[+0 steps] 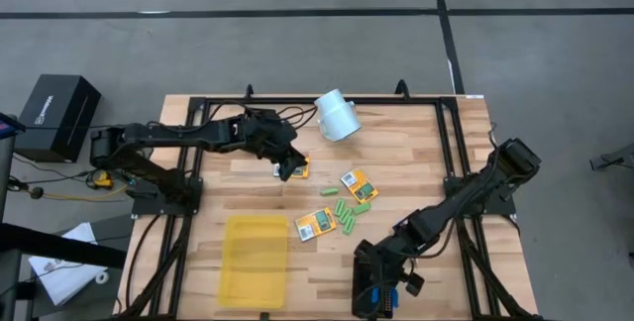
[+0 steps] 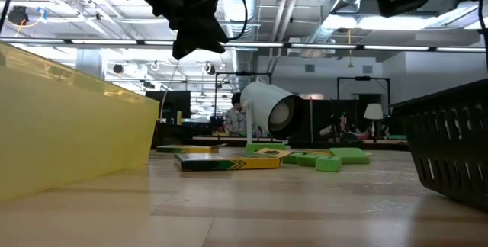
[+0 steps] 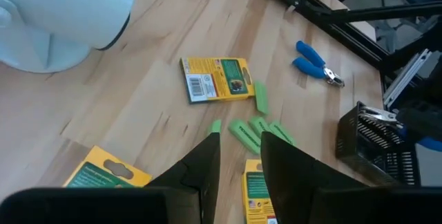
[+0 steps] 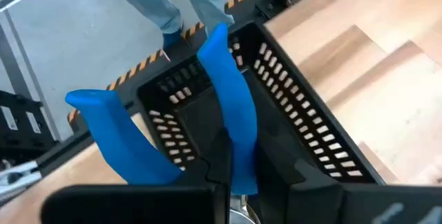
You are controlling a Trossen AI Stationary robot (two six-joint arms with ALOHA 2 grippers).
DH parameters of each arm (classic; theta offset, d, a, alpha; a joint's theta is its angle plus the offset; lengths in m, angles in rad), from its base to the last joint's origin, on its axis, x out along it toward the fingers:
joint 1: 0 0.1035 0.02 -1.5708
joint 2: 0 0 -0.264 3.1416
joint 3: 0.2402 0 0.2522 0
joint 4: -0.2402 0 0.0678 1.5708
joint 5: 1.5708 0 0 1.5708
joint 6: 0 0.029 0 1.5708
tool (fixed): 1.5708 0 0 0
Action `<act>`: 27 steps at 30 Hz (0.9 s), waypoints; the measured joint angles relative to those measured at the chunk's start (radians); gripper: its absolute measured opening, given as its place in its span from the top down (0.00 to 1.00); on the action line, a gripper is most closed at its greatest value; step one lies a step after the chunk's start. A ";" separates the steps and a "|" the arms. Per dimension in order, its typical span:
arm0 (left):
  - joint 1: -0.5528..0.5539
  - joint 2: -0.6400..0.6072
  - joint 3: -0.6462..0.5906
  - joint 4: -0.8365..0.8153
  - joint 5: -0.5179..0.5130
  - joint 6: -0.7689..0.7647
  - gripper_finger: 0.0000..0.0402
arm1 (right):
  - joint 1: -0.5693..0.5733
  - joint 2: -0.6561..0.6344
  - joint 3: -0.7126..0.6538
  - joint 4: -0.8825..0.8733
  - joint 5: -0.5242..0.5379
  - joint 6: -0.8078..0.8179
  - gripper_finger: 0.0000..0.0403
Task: Pick & Place School Supplies
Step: Put the blue hole puncher into the bottom black bin
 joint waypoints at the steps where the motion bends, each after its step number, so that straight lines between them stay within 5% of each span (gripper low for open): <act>1: 0.000 0.000 0.000 0.001 0.000 0.000 0.75 | -0.008 0.000 0.000 -0.005 0.000 -0.012 0.93; 16: 0.000 0.000 0.000 0.008 -0.002 0.019 0.75 | -0.134 0.018 0.000 0.016 -0.052 -0.099 0.93; 27: -0.005 0.000 0.000 0.024 -0.003 0.023 0.75 | -0.097 0.083 0.040 0.035 -0.104 -0.069 0.93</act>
